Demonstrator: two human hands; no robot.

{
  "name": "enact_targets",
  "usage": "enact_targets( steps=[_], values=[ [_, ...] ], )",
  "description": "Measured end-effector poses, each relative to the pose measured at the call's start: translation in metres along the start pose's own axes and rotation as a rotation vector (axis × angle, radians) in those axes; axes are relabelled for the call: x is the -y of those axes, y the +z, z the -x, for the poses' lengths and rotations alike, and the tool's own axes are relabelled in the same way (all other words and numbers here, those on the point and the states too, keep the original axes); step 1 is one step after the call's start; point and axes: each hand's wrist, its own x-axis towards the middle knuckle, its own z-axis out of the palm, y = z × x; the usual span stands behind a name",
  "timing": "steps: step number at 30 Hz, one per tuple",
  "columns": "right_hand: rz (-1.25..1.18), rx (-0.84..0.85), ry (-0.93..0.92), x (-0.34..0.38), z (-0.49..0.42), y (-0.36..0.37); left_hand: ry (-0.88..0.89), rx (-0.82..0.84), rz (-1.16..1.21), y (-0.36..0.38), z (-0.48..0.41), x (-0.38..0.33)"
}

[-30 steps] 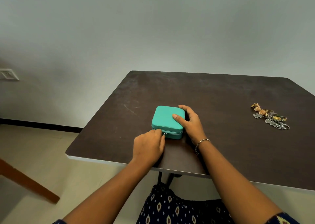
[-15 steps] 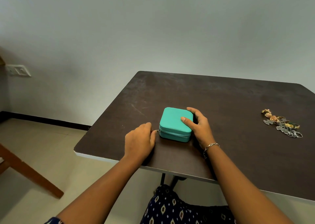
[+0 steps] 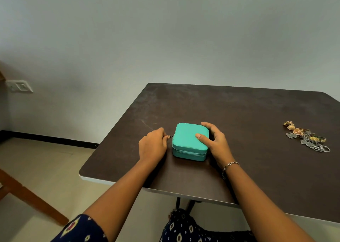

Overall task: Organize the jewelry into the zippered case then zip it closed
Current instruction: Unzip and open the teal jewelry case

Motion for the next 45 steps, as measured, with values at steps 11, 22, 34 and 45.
enact_targets(
  steps=[11,22,34,45],
  values=[
    [-0.006,0.009,-0.001,-0.001,-0.001,0.0,0.036,0.006,0.057,0.011,-0.039,-0.006],
    [-0.011,0.009,0.002,-0.003,-0.002,0.0,0.067,0.143,0.238,0.025,-0.066,-0.011],
    [-0.006,0.01,-0.001,-0.004,-0.002,0.0,-0.064,0.125,0.79,0.026,-0.035,-0.007],
    [0.0,0.038,-0.07,0.006,0.01,-0.003,0.067,0.486,0.595,0.024,0.004,0.012]
  ],
)
